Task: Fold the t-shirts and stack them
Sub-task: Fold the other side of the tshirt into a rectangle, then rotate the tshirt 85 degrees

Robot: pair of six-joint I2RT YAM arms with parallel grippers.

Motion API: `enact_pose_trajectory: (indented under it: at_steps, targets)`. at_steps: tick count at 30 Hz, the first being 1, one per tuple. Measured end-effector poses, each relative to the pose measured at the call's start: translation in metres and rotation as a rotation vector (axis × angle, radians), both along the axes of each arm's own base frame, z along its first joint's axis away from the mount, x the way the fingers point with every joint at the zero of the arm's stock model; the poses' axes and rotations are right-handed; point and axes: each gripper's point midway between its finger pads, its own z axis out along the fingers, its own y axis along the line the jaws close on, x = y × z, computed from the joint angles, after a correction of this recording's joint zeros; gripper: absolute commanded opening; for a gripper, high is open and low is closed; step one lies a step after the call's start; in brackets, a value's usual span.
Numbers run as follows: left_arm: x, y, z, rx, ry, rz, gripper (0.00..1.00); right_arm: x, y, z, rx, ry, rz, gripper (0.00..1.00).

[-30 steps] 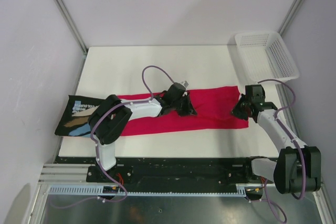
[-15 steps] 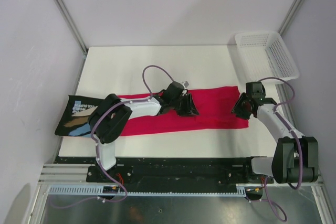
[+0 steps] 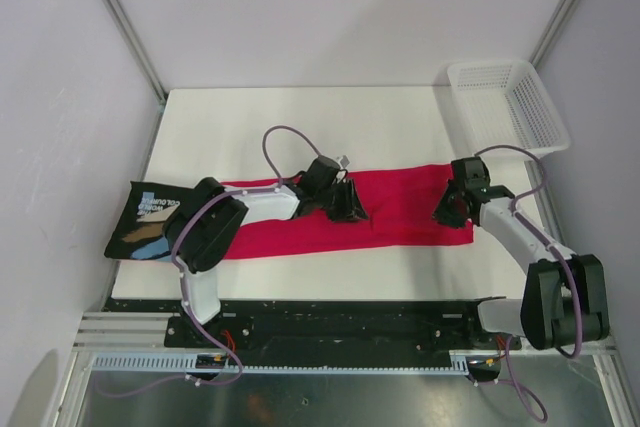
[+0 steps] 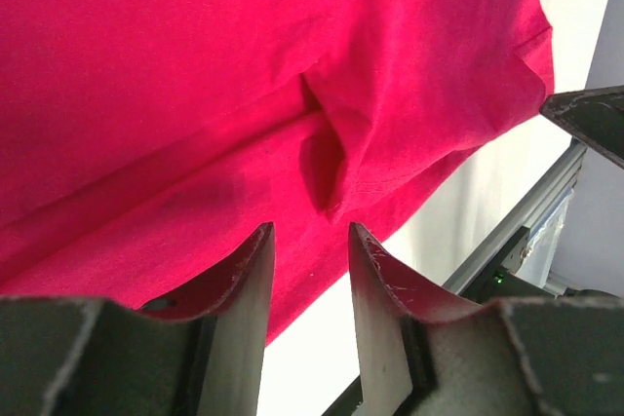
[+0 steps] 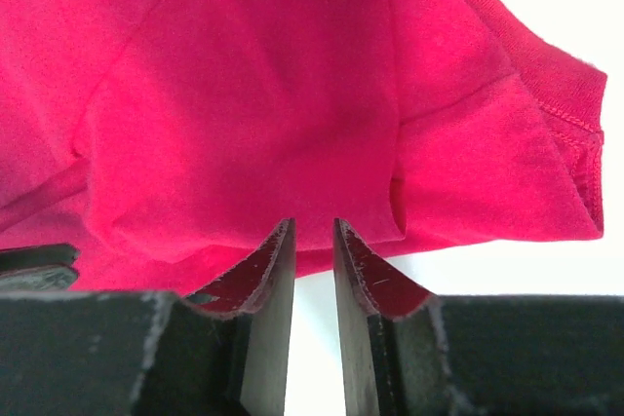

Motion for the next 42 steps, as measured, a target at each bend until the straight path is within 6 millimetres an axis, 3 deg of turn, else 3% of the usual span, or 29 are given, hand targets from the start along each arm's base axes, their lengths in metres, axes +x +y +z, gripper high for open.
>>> enact_pose_trajectory:
  at_steps: [10,17,27,30,36,42]
  targets:
    - [0.008,0.025,0.007,0.002,-0.02,0.035,0.41,-0.01,-0.012,-0.05,-0.038,0.129,-0.037,0.23]
    - [0.01,0.048,0.01,0.011,-0.034,0.058,0.41,-0.012,-0.014,-0.044,-0.037,0.101,-0.041,0.3]
    - [0.001,0.075,0.031,0.014,-0.074,0.053,0.42,-0.023,-0.038,0.013,0.01,-0.069,-0.171,0.52]
    - [0.0,0.088,0.033,0.016,-0.076,0.072,0.42,-0.038,-0.034,0.007,0.05,-0.066,-0.195,0.58]
    - [-0.006,0.107,0.033,0.026,-0.067,0.093,0.42,-0.069,-0.026,-0.028,0.128,0.024,-0.261,0.6]
    - [-0.008,0.108,0.042,0.008,-0.084,0.085,0.42,-0.068,-0.022,-0.037,0.184,-0.011,-0.331,0.6]
